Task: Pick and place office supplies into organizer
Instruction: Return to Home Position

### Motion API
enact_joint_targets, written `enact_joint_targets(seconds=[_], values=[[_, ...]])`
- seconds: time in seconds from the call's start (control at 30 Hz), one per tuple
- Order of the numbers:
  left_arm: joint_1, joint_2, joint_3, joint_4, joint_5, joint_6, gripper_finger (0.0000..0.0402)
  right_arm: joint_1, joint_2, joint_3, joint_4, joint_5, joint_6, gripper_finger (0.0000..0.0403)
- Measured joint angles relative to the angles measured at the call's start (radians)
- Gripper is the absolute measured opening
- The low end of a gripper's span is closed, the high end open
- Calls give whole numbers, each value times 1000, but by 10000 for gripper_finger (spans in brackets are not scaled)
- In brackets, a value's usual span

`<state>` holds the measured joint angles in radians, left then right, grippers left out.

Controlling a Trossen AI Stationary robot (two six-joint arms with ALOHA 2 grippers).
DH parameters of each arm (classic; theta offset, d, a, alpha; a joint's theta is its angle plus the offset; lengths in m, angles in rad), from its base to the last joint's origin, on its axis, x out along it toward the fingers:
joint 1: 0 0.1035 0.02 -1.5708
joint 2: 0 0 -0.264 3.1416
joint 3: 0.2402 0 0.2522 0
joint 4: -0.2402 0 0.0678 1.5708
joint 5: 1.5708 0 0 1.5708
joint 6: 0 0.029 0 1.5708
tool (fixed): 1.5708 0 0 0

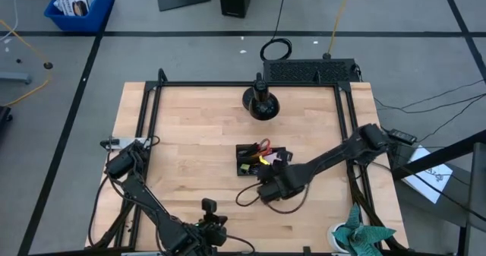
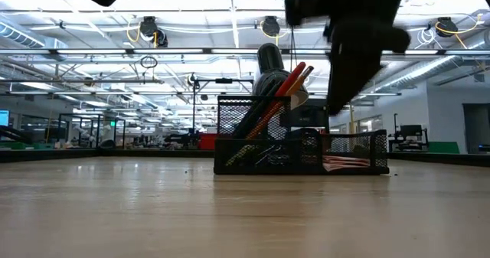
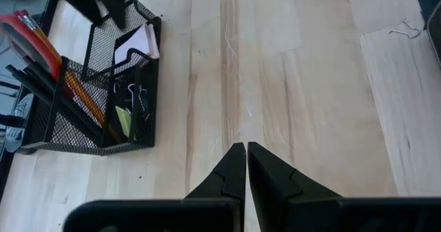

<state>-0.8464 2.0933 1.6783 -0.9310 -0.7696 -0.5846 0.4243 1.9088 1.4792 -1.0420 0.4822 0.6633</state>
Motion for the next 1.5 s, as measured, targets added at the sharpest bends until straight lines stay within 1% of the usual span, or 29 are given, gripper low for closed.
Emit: enact_joint_targets(seconds=[0.07, 0.13, 0.27, 0.33, 0.43, 0.5, 0.63, 0.73, 0.8, 0.87, 0.97, 1.03, 1.17, 1.27, 1.37, 1.43, 1.5], values=[[-2, 0, 0, 0, 0, 2, 21, 28, -48, 0, 10, 43, -28, 126], [-4, 0, 0, 0, -8, 2, 21, 73, -101, 0, 33, 94, -103, 100], [-6, 0, 0, 0, -35, 7, 21, 177, -209, -2, 125, 178, -256, 19], [-6, 0, 0, 0, -47, -1, 21, 224, -264, -21, 208, 211, -307, 10], [-7, 0, 0, 3, -53, 8, 21, 289, -341, -98, 428, 228, -394, 9], [-7, 0, 0, 5, -63, 22, 21, 329, -382, -188, 625, 228, -484, 3], [-5, 0, 0, 8, -138, 50, 21, 382, -439, -420, 1034, 222, -618, 1], [13, -2, 0, 13, -185, 110, 21, 379, -457, -602, 1312, 214, -690, 1], [33, -17, 0, 13, -187, 161, 21, 354, -466, -690, 1441, 144, -695, 1], [55, -42, 0, 25, -168, 215, 21, 328, -487, -754, 1506, 63, -678, 1], [76, -78, 0, 29, -135, 285, 21, 284, -509, -818, 1515, -14, -640, 1], [91, -99, 0, 63, -101, 348, 21, 252, -526, -853, 1507, -69, -614, 0], [116, -141, 1, 163, 31, 476, 21, 181, -543, -901, 1561, -197, -604, 0], [133, -157, 0, 205, 145, 487, 21, 137, -543, -924, 1621, -271, -603, 0], [142, -180, 0, 285, 174, 489, 21, 102, -549, -935, 1644, -363, -623, 0], [143, -188, 1, 353, 187, 533, 21, 88, -553, -935, 1643, -425, -636, 0], [140, -186, 1, 406, 213, 593, 20, 85, -554, -935, 1644, -455, -649, 0]])
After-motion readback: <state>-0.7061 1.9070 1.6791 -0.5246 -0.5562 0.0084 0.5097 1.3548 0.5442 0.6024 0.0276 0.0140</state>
